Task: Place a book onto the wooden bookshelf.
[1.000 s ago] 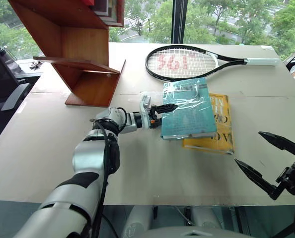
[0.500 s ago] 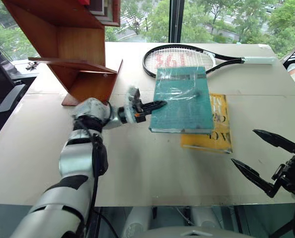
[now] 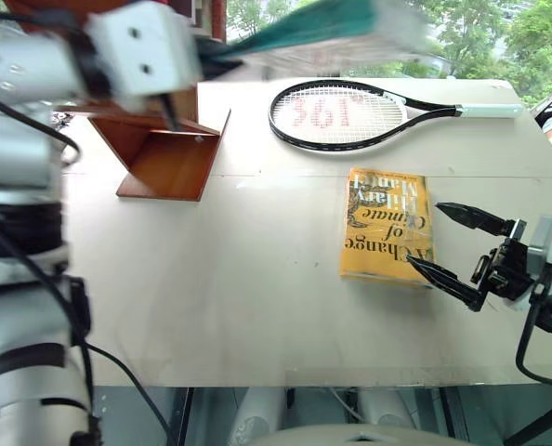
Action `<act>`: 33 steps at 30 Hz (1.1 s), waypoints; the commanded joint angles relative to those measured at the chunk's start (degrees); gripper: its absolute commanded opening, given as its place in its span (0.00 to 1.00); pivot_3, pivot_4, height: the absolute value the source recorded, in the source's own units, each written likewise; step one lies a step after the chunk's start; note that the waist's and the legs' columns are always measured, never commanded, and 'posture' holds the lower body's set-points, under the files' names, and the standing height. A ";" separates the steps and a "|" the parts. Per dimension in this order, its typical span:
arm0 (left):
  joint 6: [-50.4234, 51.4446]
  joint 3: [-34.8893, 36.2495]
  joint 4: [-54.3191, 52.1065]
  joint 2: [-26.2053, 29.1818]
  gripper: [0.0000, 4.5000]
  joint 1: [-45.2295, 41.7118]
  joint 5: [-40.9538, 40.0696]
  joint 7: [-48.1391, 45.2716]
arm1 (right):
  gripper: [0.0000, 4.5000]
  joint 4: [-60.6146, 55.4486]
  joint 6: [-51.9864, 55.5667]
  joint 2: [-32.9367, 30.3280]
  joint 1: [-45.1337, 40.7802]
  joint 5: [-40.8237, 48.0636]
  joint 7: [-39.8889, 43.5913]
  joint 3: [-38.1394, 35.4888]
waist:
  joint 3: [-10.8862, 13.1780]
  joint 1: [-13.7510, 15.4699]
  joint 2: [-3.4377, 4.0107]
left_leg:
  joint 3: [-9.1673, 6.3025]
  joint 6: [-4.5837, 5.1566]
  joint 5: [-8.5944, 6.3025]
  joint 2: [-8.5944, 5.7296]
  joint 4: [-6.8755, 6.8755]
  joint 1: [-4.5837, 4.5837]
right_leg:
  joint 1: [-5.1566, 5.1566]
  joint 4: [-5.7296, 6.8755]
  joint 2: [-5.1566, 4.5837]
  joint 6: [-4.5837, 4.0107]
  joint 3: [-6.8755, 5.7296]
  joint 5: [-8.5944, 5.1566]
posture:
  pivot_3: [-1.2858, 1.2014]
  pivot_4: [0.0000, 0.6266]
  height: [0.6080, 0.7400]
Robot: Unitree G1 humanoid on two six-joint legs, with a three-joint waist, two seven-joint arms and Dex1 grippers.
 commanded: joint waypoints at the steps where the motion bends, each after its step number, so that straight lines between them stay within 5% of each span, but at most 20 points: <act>1: -13.84 -2.03 15.28 7.13 0.03 -5.12 6.93 -0.76 | 1.00 0.77 -2.14 0.44 -4.11 0.12 1.25 1.21 | 0.02 -0.08 0.02 | 0.01 0.00 0.00 -0.02 0.01 -0.01 | -0.02 0.03 0.01 0.01 0.00 0.00 | 0.52 0.24 1.00; 13: -25.70 -13.17 46.38 12.73 0.03 -20.31 24.88 4.97 | 1.00 -0.59 -1.25 1.96 -12.89 5.92 -0.90 1.05 | 0.19 -0.13 -0.31 | -0.15 0.09 -0.04 -0.16 0.27 -0.26 | 0.01 0.24 0.04 0.06 -0.42 -0.03 | 0.52 0.24 1.00; 22: -27.44 -12.31 55.52 10.26 0.03 -20.75 23.08 6.89 | 1.00 -2.49 1.04 3.26 -17.57 8.78 -4.48 3.33 | 0.23 -1.80 -0.38 | -0.33 0.09 -0.04 -0.12 0.27 -0.23 | -0.04 0.27 0.06 0.05 -0.38 -0.03 | 0.52 0.24 1.00; 23: -27.60 -11.60 55.81 10.53 0.18 -20.79 21.97 5.59 | 1.00 -2.45 1.17 3.01 -17.52 8.93 -4.32 3.28 | 0.22 -1.77 -0.38 | -0.32 0.09 -0.04 -0.12 0.26 -0.25 | -0.05 0.26 0.04 0.05 -0.38 -0.03 | 0.52 0.24 1.00; 28: -26.49 -4.76 54.93 12.54 0.66 -21.58 11.93 -4.10 | 1.00 -1.63 2.06 1.88 -16.80 8.99 -3.30 2.88 | 0.23 -1.63 -0.39 | -0.32 0.09 -0.04 -0.11 0.27 -0.26 | -0.05 0.27 0.04 0.05 -0.38 -0.03 | 0.52 0.24 1.00; 30: -14.03 -0.32 50.08 12.76 0.87 -20.83 1.19 -19.00 | 1.00 -0.68 2.32 1.60 -16.53 9.06 -2.96 2.65 | 0.23 -1.60 -0.39 | -0.29 0.10 -0.04 -0.08 0.27 -0.25 | -0.05 0.28 0.04 0.05 -0.38 -0.03 | 0.52 0.24 1.00; 31: -7.13 0.95 45.35 12.98 0.87 -19.53 -3.81 -23.19 | 1.00 -0.14 2.36 1.37 -16.34 8.99 -2.67 2.47 | 0.23 -1.62 -0.39 | -0.23 0.10 -0.04 -0.08 0.27 -0.25 | -0.04 0.28 0.05 0.05 -0.39 -0.03 | 0.52 0.24 1.00; 33: 24.09 4.25 18.39 14.50 0.87 -11.33 -21.74 -24.29 | 1.00 1.50 2.79 0.50 -14.95 8.27 -1.80 1.74 | 0.25 -1.60 -0.33 | -0.19 0.10 -0.04 -0.01 0.32 -0.28 | -0.03 0.30 0.06 0.05 -0.42 -0.03 | 0.52 0.24 1.00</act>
